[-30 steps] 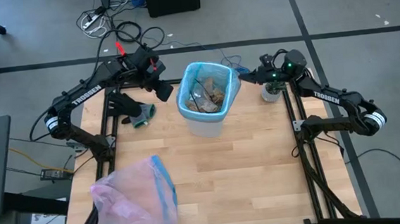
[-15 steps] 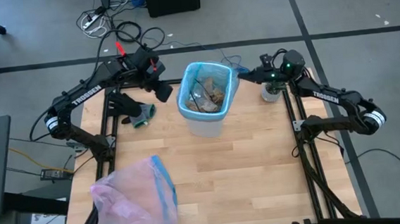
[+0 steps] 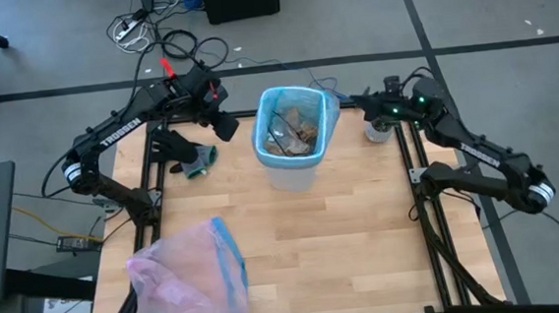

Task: Place trash/remove bag and relplace
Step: Remove the trash bag from the trash bin

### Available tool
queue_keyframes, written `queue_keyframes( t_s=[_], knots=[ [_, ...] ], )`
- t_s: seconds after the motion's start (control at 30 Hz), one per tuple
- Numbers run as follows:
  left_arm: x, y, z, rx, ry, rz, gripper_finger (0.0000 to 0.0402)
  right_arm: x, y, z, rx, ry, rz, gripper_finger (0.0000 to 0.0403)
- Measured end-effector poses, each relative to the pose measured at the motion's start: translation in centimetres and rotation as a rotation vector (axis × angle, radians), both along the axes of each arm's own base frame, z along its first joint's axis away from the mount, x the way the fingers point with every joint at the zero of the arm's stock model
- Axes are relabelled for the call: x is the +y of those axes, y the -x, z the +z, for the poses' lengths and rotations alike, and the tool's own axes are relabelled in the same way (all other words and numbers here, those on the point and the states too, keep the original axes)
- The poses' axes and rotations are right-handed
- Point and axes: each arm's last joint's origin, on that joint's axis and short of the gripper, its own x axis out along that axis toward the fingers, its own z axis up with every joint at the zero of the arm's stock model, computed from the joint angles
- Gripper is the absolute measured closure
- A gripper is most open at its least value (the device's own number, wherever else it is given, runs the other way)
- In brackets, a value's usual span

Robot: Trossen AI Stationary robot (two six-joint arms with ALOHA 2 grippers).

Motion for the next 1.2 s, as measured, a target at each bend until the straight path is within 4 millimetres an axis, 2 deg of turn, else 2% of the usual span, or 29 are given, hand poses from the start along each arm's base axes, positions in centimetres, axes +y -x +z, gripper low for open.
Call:
queue_keyframes(
  t_s=[0.1,0.2,0.4,0.57,0.7,0.8,0.93,1.2],
  knots=[
    [0.1,-0.1,0.1,-0.014,-0.009,0.001,0.0275,1.2,0.5,1.0,0.008,0.111,-0.063,0.0403],
    [0.2,-0.2,0.2,-0.030,-0.018,0.000,0.0275,1.8,0.5,2.0,0.024,0.146,-0.028,0.0403],
    [0.4,-0.7,0.6,-0.098,-0.050,-0.009,0.0275,0.9,-1.0,0.9,0.100,0.031,0.130,0.0390],
    [0.4,-0.7,0.6,-0.102,-0.042,-0.015,0.0275,-0.9,-2.2,-0.3,0.059,-0.087,0.196,0.0316],
    [0.3,-0.6,0.4,-0.076,-0.023,-0.016,0.0275,-1.7,-2.7,-0.3,0.011,-0.098,0.200,0.0252],
    [0.1,-0.4,0.2,-0.050,-0.006,-0.016,0.0275,-2.1,-2.7,-0.5,0.003,-0.112,0.181,0.0236],
    [0.1,-0.3,0.2,-0.044,-0.005,-0.019,0.0275,-2.3,-2.8,-0.6,0.002,-0.115,0.178,0.0258],
    [0.2,-0.5,0.4,-0.058,-0.030,-0.035,0.0275,-2.7,-3.2,-1.0,0.012,-0.110,0.205,0.0357]
  ],
)
